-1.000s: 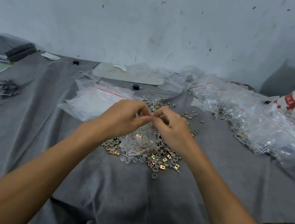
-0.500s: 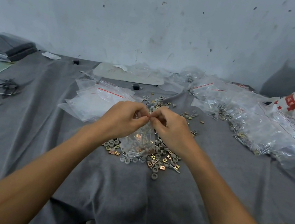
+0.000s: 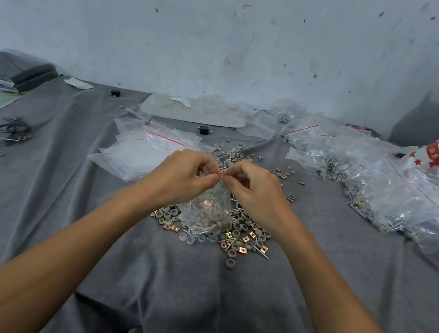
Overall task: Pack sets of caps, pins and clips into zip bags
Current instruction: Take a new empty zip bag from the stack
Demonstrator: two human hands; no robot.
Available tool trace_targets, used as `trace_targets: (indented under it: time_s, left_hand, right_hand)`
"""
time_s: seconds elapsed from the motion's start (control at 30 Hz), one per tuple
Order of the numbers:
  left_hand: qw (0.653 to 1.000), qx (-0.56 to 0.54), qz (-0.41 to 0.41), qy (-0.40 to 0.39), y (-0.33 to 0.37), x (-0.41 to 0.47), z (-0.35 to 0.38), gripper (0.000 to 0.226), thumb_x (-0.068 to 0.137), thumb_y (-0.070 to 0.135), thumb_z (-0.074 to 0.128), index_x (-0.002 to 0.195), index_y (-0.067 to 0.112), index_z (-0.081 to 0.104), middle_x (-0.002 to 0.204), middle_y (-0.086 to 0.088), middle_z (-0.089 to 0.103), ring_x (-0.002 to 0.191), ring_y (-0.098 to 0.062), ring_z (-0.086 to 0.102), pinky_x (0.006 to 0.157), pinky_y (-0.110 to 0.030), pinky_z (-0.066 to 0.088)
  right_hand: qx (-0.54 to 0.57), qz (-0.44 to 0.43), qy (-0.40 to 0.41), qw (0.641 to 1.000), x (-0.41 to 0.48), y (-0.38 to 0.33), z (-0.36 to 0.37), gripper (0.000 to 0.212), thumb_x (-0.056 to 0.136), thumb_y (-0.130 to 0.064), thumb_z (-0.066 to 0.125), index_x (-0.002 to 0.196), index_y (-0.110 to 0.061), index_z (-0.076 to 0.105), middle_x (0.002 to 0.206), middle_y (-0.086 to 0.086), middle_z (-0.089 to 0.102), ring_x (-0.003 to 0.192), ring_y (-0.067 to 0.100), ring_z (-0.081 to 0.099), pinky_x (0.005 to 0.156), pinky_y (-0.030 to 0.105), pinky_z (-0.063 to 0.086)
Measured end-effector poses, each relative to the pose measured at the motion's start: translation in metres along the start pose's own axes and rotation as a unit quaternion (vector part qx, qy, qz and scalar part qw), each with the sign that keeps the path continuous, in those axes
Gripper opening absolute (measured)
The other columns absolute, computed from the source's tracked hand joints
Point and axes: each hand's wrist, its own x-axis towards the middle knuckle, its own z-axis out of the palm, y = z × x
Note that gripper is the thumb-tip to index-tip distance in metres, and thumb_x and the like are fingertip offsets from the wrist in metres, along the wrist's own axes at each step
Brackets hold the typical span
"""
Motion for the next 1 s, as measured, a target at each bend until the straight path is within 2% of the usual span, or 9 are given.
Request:
trace_targets:
  time_s: [0.17, 0.33, 0.53, 0.63, 0.83, 0.93, 1.0]
  left_hand:
    - [1.000, 0.017, 0.008, -0.011, 0.001, -0.003, 0.003, 0.008, 0.096, 0.032, 0.066, 0.094, 0.025, 0.069, 0.079, 0.010, 0.064, 0.071, -0.006, 0.056, 0.066, -0.030, 0.043]
    - [1.000, -0.003, 0.009, -0.008, 0.000, -0.004, 0.004, 0.009, 0.092, 0.040, 0.070, 0.092, 0.031, 0.070, 0.072, 0.017, 0.061, 0.063, 0.005, 0.052, 0.059, -0.021, 0.035]
    - [1.000, 0.006, -0.018, -0.005, -0.008, -0.005, -0.001, 0.010, 0.090, 0.038, 0.073, 0.085, 0.030, 0.070, 0.078, 0.011, 0.068, 0.072, -0.007, 0.061, 0.066, -0.030, 0.048]
    - [1.000, 0.012, -0.020, -0.009, -0.009, -0.005, -0.002, 0.012, 0.090, 0.038, 0.073, 0.081, 0.031, 0.069, 0.074, 0.011, 0.065, 0.066, -0.004, 0.057, 0.061, -0.028, 0.043]
    - [1.000, 0.001, -0.019, -0.019, -0.008, -0.004, -0.003, 0.014, 0.092, 0.034, 0.072, 0.079, 0.034, 0.066, 0.068, 0.011, 0.063, 0.059, -0.001, 0.053, 0.060, -0.026, 0.042]
    - [1.000, -0.010, -0.018, -0.016, -0.007, -0.004, -0.001, 0.013, 0.092, 0.033, 0.072, 0.080, 0.035, 0.066, 0.067, 0.012, 0.063, 0.059, 0.002, 0.053, 0.060, -0.024, 0.041]
    - [1.000, -0.010, -0.017, -0.019, -0.007, -0.005, 0.001, 0.010, 0.092, 0.033, 0.072, 0.083, 0.033, 0.067, 0.068, 0.011, 0.063, 0.059, 0.000, 0.053, 0.060, -0.025, 0.041]
  right_hand:
    - [0.008, 0.006, -0.007, 1.000, -0.001, -0.002, 0.000, 0.004, 0.097, -0.031, 0.065, 0.095, -0.028, 0.068, 0.080, -0.011, 0.068, 0.075, 0.003, 0.063, 0.067, 0.022, 0.050]
    - [-0.003, 0.008, -0.009, 1.000, -0.003, -0.003, 0.000, 0.007, 0.098, -0.029, 0.061, 0.095, -0.024, 0.065, 0.078, -0.009, 0.065, 0.072, 0.006, 0.059, 0.066, 0.029, 0.050]
    - [0.000, 0.014, 0.003, 1.000, -0.004, 0.004, 0.000, 0.006, 0.099, -0.030, 0.061, 0.093, -0.031, 0.062, 0.079, -0.010, 0.065, 0.073, 0.006, 0.060, 0.064, 0.022, 0.047]
    - [0.004, 0.014, 0.003, 1.000, -0.004, 0.006, -0.001, 0.006, 0.098, -0.032, 0.062, 0.093, -0.034, 0.063, 0.080, -0.012, 0.066, 0.074, 0.004, 0.061, 0.063, 0.016, 0.046]
    - [0.020, 0.016, 0.000, 1.000, -0.005, 0.005, -0.002, 0.002, 0.096, -0.033, 0.065, 0.098, -0.032, 0.066, 0.083, -0.014, 0.068, 0.075, 0.000, 0.062, 0.064, 0.014, 0.047]
    - [0.013, 0.010, -0.015, 1.000, -0.003, 0.000, -0.002, 0.012, 0.096, -0.037, 0.067, 0.105, -0.029, 0.068, 0.091, -0.016, 0.069, 0.083, -0.002, 0.064, 0.073, 0.018, 0.050]
    - [0.000, 0.000, -0.027, 1.000, -0.002, -0.003, -0.001, 0.011, 0.097, -0.034, 0.066, 0.101, -0.025, 0.070, 0.084, -0.013, 0.067, 0.076, 0.000, 0.060, 0.071, 0.026, 0.050]
